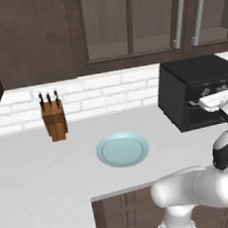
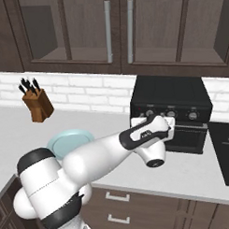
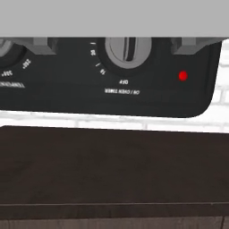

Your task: Pick up the kebab skewer and baguette bread, and place them inside the toaster oven. Close the toaster oven door and start by setting the timer.

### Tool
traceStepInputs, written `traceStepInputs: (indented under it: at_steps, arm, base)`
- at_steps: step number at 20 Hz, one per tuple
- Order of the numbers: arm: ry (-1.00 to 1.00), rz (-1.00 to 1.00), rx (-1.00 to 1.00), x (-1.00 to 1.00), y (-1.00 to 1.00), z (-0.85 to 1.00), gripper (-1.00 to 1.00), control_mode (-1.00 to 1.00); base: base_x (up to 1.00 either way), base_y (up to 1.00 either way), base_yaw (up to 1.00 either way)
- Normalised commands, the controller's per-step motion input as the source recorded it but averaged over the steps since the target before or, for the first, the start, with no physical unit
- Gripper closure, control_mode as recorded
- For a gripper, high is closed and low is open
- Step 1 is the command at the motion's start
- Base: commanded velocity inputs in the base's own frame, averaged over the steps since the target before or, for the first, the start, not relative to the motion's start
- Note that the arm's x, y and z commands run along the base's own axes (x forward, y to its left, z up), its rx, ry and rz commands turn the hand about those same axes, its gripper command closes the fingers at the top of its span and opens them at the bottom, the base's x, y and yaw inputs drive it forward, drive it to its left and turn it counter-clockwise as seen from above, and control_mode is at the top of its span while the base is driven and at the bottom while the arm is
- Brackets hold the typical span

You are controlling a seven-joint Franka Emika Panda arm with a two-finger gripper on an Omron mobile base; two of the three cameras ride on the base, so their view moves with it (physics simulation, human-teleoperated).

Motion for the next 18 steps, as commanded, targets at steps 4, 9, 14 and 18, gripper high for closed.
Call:
traceStepInputs:
  at_steps: [4, 9, 14, 18]
  arm:
    - [0.00, 0.00, 0.00, -0.01, 0.13, 0.00, -1.00, -1.00]
    - [0.00, -0.01, 0.00, 0.00, 0.11, 0.00, -1.00, -1.00]
    - [0.00, -0.01, 0.00, 0.04, 0.00, 0.00, -1.00, -1.00]
    - [0.00, -0.01, 0.00, 0.03, -0.04, 0.00, -1.00, -1.00]
  base:
    - [0.00, 0.00, 0.00]
    - [0.00, 0.00, 0.00]
    - [0.00, 0.00, 0.00]
    - [0.00, 0.00, 0.00]
